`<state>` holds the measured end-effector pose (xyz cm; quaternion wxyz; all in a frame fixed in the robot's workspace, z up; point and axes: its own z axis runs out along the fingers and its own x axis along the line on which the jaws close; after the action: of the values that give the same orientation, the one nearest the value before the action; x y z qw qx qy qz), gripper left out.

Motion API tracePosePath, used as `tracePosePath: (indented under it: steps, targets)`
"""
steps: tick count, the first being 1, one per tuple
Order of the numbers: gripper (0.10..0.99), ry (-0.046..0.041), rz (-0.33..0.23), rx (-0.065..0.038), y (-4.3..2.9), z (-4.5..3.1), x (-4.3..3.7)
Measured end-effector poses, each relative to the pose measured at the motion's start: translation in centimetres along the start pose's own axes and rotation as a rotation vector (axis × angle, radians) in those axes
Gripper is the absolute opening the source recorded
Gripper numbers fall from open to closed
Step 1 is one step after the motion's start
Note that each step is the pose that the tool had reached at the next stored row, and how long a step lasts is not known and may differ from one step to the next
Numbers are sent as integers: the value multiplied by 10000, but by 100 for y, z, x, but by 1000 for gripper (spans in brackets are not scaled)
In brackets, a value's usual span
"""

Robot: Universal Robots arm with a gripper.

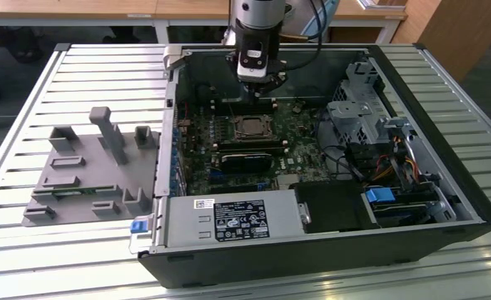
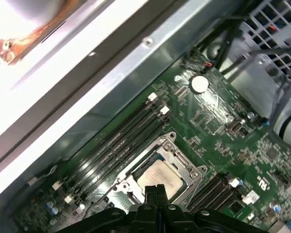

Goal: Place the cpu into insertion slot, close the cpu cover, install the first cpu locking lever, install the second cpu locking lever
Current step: 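Install the first cpu locking lever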

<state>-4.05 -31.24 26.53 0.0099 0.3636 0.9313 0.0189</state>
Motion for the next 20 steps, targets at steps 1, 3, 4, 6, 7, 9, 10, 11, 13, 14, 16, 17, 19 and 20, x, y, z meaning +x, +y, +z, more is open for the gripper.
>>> tracePosePath:
  steps: [1,3,4,6,7,9,10,11,13,14,16,17,19,20]
  targets:
    - [106,8,-181,-1,0,1,0]
    - [106,23,-546,-3,0,2,0]
    - [106,32,-752,-3,0,3,0]
    - [106,47,-1112,-4,-1,4,0]
    - [106,55,-1290,-6,0,5,0]
    - [106,70,-1650,-8,0,7,0]
    - [106,78,-1830,-9,0,8,0]
    - [106,86,-2009,-9,-1,9,0]
    - [106,101,-2386,-11,-1,11,0]
    - [106,109,-2564,-12,-1,12,0]
    - [106,132,-3104,-15,-1,15,0]
    - [106,140,-3283,-16,-1,16,0]
    - [106,155,-3655,-17,-1,18,0]
    - [106,163,-3832,-18,-1,19,0]
